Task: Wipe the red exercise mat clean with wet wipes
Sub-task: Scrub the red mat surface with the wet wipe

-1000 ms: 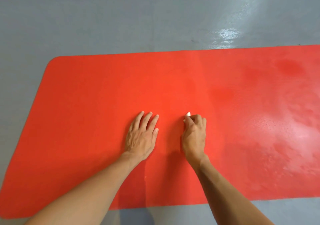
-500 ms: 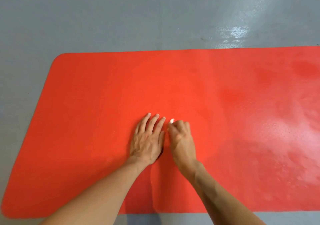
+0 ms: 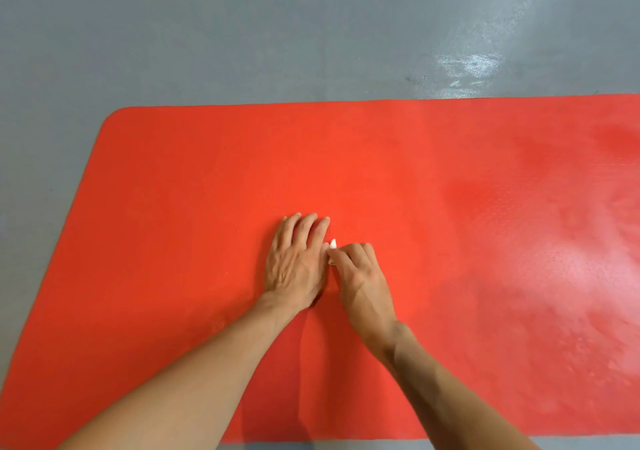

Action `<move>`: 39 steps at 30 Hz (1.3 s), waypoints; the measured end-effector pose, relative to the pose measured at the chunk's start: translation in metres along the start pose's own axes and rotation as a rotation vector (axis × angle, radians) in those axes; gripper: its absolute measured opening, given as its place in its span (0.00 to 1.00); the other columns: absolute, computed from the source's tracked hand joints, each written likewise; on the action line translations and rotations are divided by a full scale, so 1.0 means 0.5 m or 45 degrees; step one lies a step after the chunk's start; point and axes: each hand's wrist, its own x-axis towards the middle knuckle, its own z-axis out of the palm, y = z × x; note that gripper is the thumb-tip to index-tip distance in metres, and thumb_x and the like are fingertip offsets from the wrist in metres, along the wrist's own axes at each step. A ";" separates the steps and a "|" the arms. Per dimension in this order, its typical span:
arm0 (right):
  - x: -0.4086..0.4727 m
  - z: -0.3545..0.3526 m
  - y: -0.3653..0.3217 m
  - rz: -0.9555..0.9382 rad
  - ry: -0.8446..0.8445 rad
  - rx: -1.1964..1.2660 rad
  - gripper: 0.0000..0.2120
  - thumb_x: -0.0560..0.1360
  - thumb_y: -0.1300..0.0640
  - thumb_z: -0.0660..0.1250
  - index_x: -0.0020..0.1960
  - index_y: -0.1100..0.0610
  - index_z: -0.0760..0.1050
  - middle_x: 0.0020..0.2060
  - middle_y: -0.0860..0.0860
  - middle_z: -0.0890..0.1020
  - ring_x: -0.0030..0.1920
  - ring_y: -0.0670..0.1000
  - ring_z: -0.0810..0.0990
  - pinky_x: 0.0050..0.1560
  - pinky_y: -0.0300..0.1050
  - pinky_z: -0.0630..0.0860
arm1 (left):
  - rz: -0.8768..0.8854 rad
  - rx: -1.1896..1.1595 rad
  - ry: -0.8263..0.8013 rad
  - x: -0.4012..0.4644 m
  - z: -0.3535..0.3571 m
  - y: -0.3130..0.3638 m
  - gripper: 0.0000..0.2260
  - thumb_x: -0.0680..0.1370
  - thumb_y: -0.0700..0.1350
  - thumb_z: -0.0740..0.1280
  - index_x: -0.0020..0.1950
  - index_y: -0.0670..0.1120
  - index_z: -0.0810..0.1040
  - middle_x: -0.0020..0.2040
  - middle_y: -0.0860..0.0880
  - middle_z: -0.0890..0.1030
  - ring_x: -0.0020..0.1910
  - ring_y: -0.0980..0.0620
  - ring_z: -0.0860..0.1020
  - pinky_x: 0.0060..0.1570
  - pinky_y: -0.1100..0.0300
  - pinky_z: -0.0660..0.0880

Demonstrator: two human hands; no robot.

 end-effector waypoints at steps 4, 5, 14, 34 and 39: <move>0.038 -0.044 0.102 0.122 0.123 -0.161 0.13 0.78 0.67 0.67 0.61 0.58 0.79 0.47 0.52 0.78 0.47 0.57 0.73 0.52 0.46 0.70 | -0.005 0.003 -0.042 -0.003 0.005 -0.007 0.23 0.84 0.52 0.55 0.78 0.50 0.72 0.77 0.49 0.72 0.77 0.42 0.67 0.79 0.42 0.60; 0.048 -0.058 0.123 0.292 0.232 -0.165 0.16 0.76 0.70 0.67 0.61 0.59 0.79 0.47 0.53 0.78 0.48 0.58 0.73 0.51 0.47 0.70 | -0.003 0.005 -0.044 -0.003 0.002 -0.007 0.23 0.84 0.52 0.54 0.78 0.50 0.72 0.77 0.49 0.71 0.77 0.43 0.67 0.79 0.43 0.60; 0.073 -0.040 0.085 0.236 0.227 -0.105 0.01 0.82 0.63 0.67 0.51 0.60 0.76 0.45 0.53 0.78 0.46 0.55 0.72 0.50 0.44 0.69 | -0.016 0.015 -0.040 -0.003 0.002 -0.008 0.23 0.84 0.51 0.55 0.78 0.51 0.72 0.77 0.50 0.72 0.77 0.43 0.67 0.78 0.43 0.61; -0.041 -0.027 0.058 -0.239 -0.228 -0.166 0.22 0.82 0.69 0.60 0.76 0.66 0.66 0.75 0.58 0.70 0.79 0.58 0.64 0.77 0.53 0.65 | -0.019 0.012 -0.028 -0.001 0.003 -0.007 0.23 0.84 0.51 0.54 0.78 0.50 0.73 0.77 0.49 0.73 0.77 0.42 0.67 0.78 0.42 0.62; -0.022 -0.030 0.027 -0.008 -0.121 -0.024 0.21 0.83 0.59 0.52 0.73 0.59 0.71 0.65 0.52 0.78 0.71 0.55 0.73 0.65 0.47 0.77 | -0.017 0.001 -0.026 -0.002 0.001 -0.006 0.23 0.84 0.51 0.54 0.77 0.49 0.73 0.76 0.48 0.73 0.77 0.42 0.67 0.77 0.42 0.62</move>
